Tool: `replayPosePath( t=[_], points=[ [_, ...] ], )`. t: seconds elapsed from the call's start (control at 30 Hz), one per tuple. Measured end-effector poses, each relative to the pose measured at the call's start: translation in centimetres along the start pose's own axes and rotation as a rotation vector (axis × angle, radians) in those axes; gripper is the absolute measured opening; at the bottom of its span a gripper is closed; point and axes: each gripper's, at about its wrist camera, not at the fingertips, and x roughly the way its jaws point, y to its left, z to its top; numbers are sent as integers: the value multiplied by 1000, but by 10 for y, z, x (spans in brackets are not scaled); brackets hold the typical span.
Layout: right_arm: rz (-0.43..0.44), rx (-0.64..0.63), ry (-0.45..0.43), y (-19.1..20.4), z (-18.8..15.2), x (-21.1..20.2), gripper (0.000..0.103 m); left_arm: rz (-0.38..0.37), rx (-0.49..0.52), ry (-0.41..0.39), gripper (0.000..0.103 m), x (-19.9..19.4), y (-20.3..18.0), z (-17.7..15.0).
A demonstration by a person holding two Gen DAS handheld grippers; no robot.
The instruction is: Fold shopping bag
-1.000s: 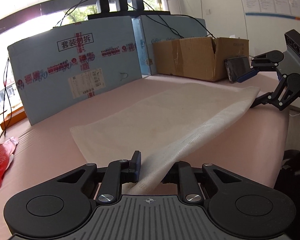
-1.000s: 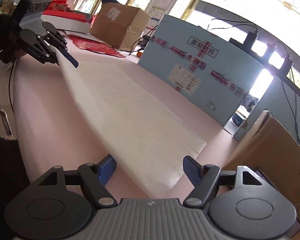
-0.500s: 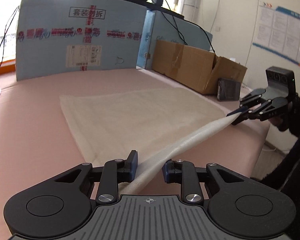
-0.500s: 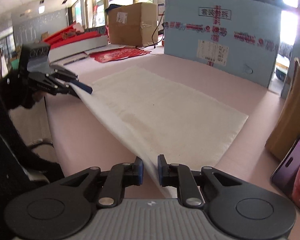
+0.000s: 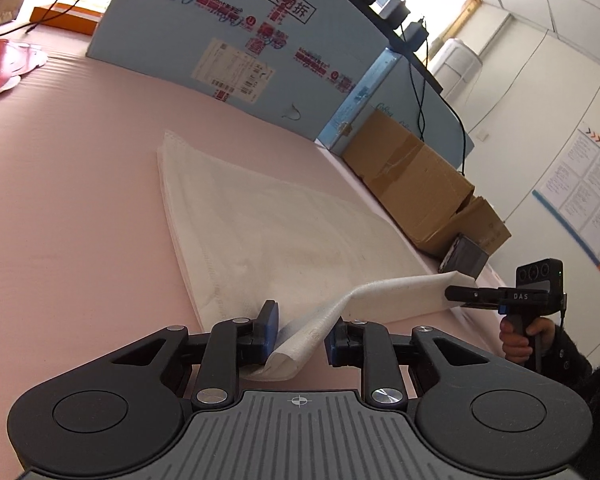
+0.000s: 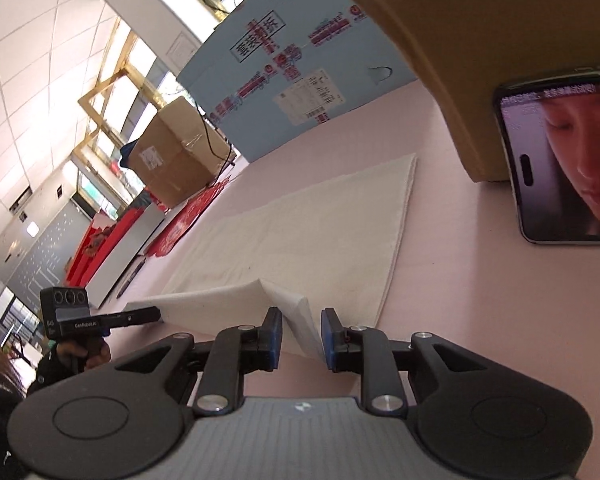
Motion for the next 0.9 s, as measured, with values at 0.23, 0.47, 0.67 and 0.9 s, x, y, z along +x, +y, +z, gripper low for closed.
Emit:
replayPosePath(
  t=[0.23, 0.47, 0.67, 0.9],
  points=[
    [-115, -78, -23, 17, -3, 8, 18, 6, -97, -71, 25, -3, 10, 0],
    [-261, -224, -43, 39, -8, 16, 17, 239, 57, -73, 27, -3, -18, 5],
    [-398, -436, -54, 60, -20, 28, 17, 655, 391, -33, 82, 8, -54, -4],
    [-419, -478, -67, 64, -25, 31, 18, 708, 599, -236, 82, -7, -98, -3]
  ],
)
